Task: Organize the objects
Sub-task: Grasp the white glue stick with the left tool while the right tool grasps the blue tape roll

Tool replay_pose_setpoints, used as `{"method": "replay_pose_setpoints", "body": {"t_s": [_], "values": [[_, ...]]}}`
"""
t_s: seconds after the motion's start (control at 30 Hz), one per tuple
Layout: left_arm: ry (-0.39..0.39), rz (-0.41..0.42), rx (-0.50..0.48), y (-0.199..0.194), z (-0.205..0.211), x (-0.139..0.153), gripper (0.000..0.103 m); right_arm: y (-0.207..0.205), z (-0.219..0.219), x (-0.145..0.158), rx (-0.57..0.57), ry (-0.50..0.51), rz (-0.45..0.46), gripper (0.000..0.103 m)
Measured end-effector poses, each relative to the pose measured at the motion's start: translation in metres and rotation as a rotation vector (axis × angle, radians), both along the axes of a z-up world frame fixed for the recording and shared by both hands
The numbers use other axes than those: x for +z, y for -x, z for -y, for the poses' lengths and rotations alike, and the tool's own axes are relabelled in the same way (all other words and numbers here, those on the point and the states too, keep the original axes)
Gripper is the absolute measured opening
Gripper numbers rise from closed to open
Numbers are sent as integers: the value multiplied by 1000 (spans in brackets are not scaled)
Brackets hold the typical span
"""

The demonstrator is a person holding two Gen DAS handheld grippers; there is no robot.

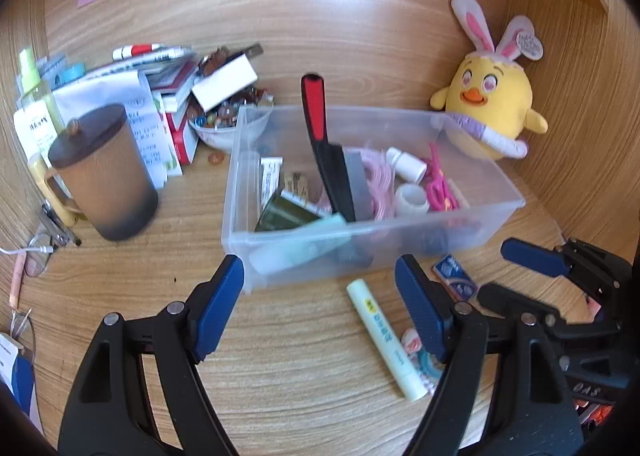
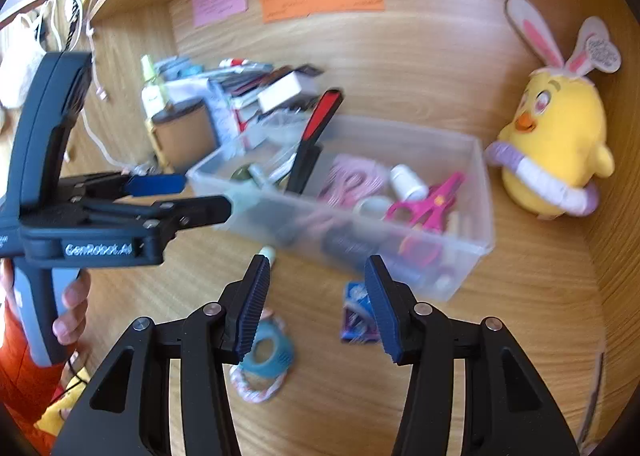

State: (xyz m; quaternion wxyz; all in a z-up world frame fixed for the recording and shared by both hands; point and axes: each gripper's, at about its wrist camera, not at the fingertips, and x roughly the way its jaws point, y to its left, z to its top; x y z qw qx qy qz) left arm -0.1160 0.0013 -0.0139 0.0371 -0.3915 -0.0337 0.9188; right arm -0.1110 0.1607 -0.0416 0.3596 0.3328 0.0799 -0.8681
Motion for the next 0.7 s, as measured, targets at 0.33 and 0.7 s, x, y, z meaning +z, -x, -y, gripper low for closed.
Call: {"method": "replay_pose_setpoints", "body": {"t_s": [0.33,0.7], "values": [[-3,82,-19,-1,-4,-26,73,-21,19,-43,89,-105,98,46],[41,152,-81,8,-29,-47,57,-22,15,-43,91,-108,93,38]]}}
